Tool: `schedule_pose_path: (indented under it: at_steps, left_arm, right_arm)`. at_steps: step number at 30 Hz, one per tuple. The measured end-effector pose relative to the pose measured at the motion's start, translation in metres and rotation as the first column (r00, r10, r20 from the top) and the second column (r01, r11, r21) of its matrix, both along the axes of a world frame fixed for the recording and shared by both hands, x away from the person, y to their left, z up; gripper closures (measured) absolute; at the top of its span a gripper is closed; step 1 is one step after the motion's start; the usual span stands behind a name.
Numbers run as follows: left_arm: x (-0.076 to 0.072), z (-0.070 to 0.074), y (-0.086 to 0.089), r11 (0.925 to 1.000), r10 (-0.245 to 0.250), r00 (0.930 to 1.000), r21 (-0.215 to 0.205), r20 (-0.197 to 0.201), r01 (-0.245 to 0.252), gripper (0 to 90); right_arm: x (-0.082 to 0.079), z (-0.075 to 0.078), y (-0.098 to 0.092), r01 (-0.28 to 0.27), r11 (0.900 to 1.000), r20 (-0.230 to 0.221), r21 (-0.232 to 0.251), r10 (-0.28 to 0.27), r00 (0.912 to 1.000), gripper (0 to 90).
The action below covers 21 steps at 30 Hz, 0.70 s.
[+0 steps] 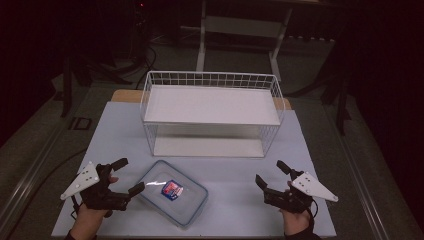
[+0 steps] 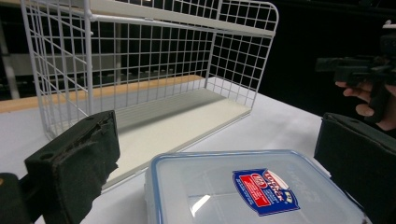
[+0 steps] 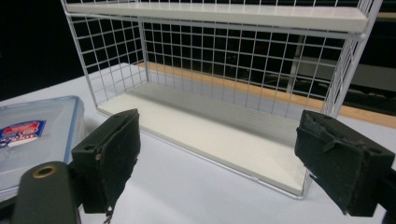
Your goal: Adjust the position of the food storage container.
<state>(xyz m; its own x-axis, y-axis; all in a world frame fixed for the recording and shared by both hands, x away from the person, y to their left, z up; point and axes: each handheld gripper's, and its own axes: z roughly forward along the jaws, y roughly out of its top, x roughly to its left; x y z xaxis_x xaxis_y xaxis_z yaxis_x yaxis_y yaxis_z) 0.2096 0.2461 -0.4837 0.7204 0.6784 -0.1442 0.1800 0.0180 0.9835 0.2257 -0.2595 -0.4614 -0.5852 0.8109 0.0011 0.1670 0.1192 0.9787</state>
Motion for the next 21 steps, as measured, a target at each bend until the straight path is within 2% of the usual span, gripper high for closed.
schedule_pose_path:
  at_steps: [5,9,14,21]
  left_arm:
    - [0.000,0.000,-0.002,0.9999,-0.004,1.0000,0.009,0.005,0.004,0.0]
    - [-0.001,0.001,-0.002,0.9999,-0.009,0.9999,0.012,0.011,0.008,0.0]
    - [-0.002,0.002,-0.002,1.0000,0.001,0.9998,0.005,0.021,-0.001,0.0]
    - [-0.002,0.005,-0.003,1.0000,-0.001,0.9996,0.000,0.027,0.001,0.0]
  right_arm:
    - [0.000,0.001,-0.001,-0.011,1.000,0.002,0.009,0.011,0.9999,13.5]
    - [-0.001,0.003,0.002,-0.017,1.000,0.003,-0.009,0.017,0.9998,12.4]
    - [-0.003,0.007,0.006,-0.052,0.998,-0.020,0.021,0.053,0.9984,11.8]
    - [-0.009,0.022,0.026,-0.131,0.991,-0.047,0.041,0.133,0.9900,12.4]
